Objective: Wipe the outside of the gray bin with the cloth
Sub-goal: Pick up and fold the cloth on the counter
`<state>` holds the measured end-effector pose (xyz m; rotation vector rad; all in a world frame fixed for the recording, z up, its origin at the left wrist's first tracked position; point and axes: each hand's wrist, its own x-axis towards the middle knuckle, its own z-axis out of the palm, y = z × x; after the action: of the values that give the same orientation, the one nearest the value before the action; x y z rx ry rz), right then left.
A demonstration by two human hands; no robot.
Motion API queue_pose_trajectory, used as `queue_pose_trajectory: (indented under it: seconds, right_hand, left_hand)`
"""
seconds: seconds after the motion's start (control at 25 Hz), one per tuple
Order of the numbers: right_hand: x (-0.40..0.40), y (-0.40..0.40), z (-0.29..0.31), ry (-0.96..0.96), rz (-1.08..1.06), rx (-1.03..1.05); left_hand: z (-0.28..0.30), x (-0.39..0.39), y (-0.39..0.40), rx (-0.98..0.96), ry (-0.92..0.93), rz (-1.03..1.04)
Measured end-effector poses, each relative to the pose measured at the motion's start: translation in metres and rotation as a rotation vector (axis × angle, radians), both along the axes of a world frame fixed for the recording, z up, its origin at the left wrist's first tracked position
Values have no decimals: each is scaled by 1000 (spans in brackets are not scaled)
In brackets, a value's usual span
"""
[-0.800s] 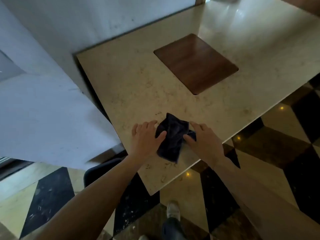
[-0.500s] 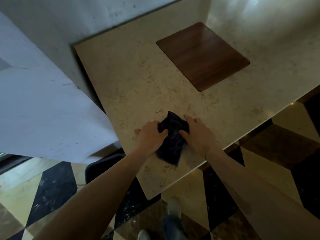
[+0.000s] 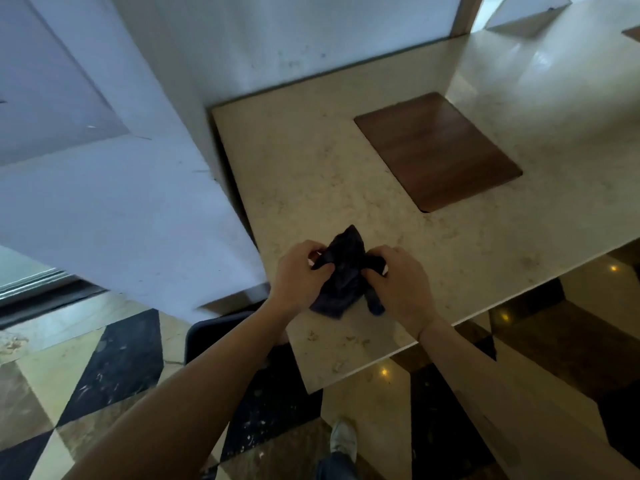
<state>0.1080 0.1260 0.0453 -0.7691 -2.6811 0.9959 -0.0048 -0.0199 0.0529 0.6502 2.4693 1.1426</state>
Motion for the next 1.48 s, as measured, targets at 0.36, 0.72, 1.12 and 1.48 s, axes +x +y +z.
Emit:
queue_pose_trajectory:
  seconds: [0.36, 0.72, 1.12, 1.48]
  right_hand:
    - [-42, -150, 115, 420, 229, 103]
    - [-17, -360, 197, 659, 440, 178]
    - [-8, -463, 202, 750, 470, 235]
    - [-71, -443, 201, 781, 380, 286]
  left_hand:
    - [118, -2, -176, 258, 237, 286]
    - [193, 64, -392, 428, 397, 510]
    - [200, 83, -501, 428, 475, 495]
    - [202, 3, -474, 404, 491, 430]
